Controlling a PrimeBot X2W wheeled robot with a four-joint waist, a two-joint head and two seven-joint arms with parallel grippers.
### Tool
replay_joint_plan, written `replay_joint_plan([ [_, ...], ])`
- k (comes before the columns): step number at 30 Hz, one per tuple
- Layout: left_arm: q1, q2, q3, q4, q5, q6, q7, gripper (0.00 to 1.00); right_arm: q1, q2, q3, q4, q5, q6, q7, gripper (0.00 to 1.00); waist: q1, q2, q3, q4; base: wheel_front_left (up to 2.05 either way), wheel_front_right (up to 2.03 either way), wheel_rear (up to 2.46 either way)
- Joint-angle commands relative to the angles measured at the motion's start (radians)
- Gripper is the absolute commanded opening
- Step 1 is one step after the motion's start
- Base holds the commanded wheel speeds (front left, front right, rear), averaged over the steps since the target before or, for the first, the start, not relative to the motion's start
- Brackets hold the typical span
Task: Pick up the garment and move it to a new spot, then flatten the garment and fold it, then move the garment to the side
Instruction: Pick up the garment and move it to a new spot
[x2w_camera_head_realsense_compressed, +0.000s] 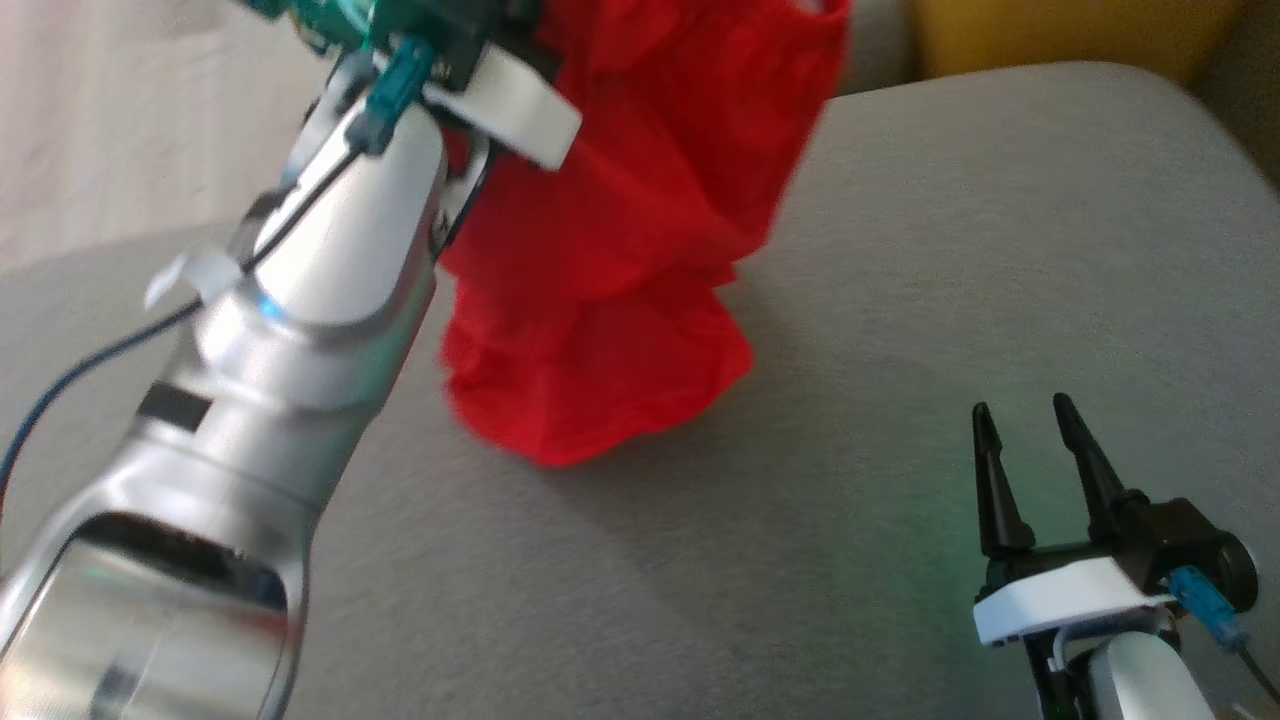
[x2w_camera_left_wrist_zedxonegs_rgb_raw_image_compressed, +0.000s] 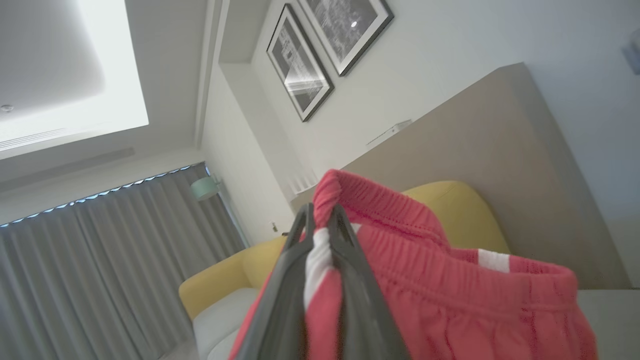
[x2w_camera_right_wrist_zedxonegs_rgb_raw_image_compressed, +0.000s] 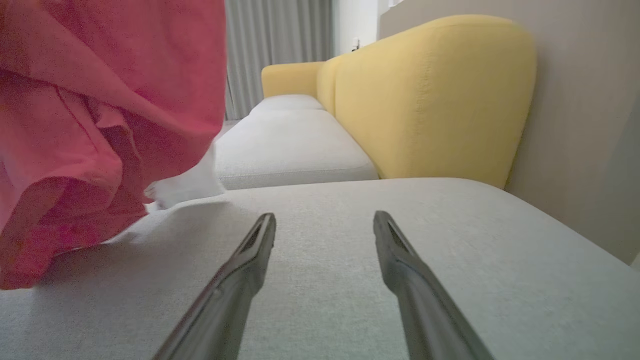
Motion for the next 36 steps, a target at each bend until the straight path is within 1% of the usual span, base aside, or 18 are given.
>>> replay_joint_plan([
  [1, -0.089, 0.01, 0.035, -0.007, -0.016, -0.011, -0.005, 0.0, -0.021, -0.003, 0.036, -0.038, 0.022, 0.008, -0.004, 1.0, 0.0001, 0.0, -0.048, -0.109, 0.0, 0.0, 0.0],
  [5, -0.051, -0.012, 0.015, 0.037, -0.039, -0.024, -0.005, 0.0, -0.023, -0.003, 0.056, -0.045, 0.042, 0.008, -0.004, 1.0, 0.0001, 0.0, -0.053, -0.158, 0.0, 0.0, 0.0],
  [7, -0.003, -0.017, -0.027, 0.043, -0.012, -0.022, -0.005, 0.0, -0.025, -0.003, 0.062, -0.048, 0.049, 0.008, -0.004, 1.0, 0.0001, 0.0, -0.047, -0.177, 0.0, 0.0, 0.0],
  [8, -0.003, -0.017, -0.027, 0.043, -0.012, -0.022, -0.005, 0.0, -0.025, -0.003, 0.062, -0.048, 0.049, 0.008, -0.004, 1.0, 0.0001, 0.0, -0.047, -0.177, 0.0, 0.0, 0.0],
  [10, 0.071, -0.021, -0.06, 0.043, 0.002, -0.014, -0.005, 0.0, -0.027, -0.003, 0.067, -0.051, 0.055, 0.008, -0.004, 1.0, 0.0001, 0.0, -0.036, -0.189, 0.0, 0.0, 0.0],
  [13, 0.198, -0.026, -0.099, 0.024, 0.015, 0.013, -0.005, 0.0, -0.027, -0.003, 0.07, -0.05, 0.058, 0.008, -0.004, 1.0, 0.0001, 0.0, -0.012, -0.195, 0.0, 0.0, 0.0],
  [17, 0.392, -0.032, -0.119, -0.023, -0.027, 0.031, -0.005, 0.0, -0.026, -0.003, 0.073, -0.042, 0.064, 0.008, -0.004, 1.0, 0.0001, 0.0, 0.013, -0.187, 0.0, 0.0, 0.0],
  [18, 0.436, -0.033, -0.127, -0.038, -0.035, 0.033, -0.005, 0.27, -0.023, -0.003, 0.073, -0.04, 0.063, 0.008, -0.004, 1.0, 0.0001, 0.0, 0.014, -0.18, 0.0, 0.0, 0.0],
  [19, 0.474, -0.034, -0.143, -0.048, -0.035, 0.032, -0.005, 1.0, -0.019, -0.003, 0.069, -0.037, 0.061, 0.008, -0.004, 1.0, 0.0001, 0.0, 0.016, -0.169, 0.0, 0.0, 0.0],
  [22, 0.561, -0.035, -0.186, -0.075, -0.041, 0.034, -0.005, 1.0, -0.007, -0.003, 0.058, -0.029, 0.05, 0.008, -0.004, 1.0, 0.0001, 0.0, 0.009, -0.131, 0.0, 0.0, 0.0],
  [24, 0.599, -0.035, -0.197, -0.105, -0.05, 0.052, -0.005, 1.0, 0.002, -0.003, 0.047, -0.024, 0.046, 0.008, -0.004, 1.0, 0.0001, 0.0, -0.001, -0.103, 0.0, 0.0, 0.0],
  [27, 0.648, -0.035, -0.184, -0.147, -0.076, 0.084, -0.005, 1.0, 0.013, -0.003, 0.033, -0.022, 0.044, 0.008, -0.004, 1.0, 0.0001, 0.0, -0.011, -0.069, 0.0, 0.0, 0.0],
  [30, 0.662, -0.033, -0.167, -0.168, -0.076, 0.097, -0.005, 1.0, 0.023, -0.003, 0.019, -0.026, 0.047, 0.008, -0.004, 1.0, 0.0001, 0.0, -0.009, -0.041, 0.0, 0.0, 0.0],
  [33, 0.625, -0.009, -0.136, -0.182, -0.072, 0.09, -0.005, 1.0, 0.026, -0.003, 0.018, -0.027, 0.047, 0.008, -0.004, 1.0, 0.0001, 0.0, 0.005, -0.03, 0.0, 0.0, 0.0],
  [36, 0.525, 0.033, -0.1, -0.164, -0.078, 0.055, 0.004, 1.0, 0.011, -0.003, 0.027, -0.028, 0.044, 0.008, -0.004, 1.0, 0.0001, 0.0, 0.035, -0.039, 0.0, 0.0, 0.0],
])
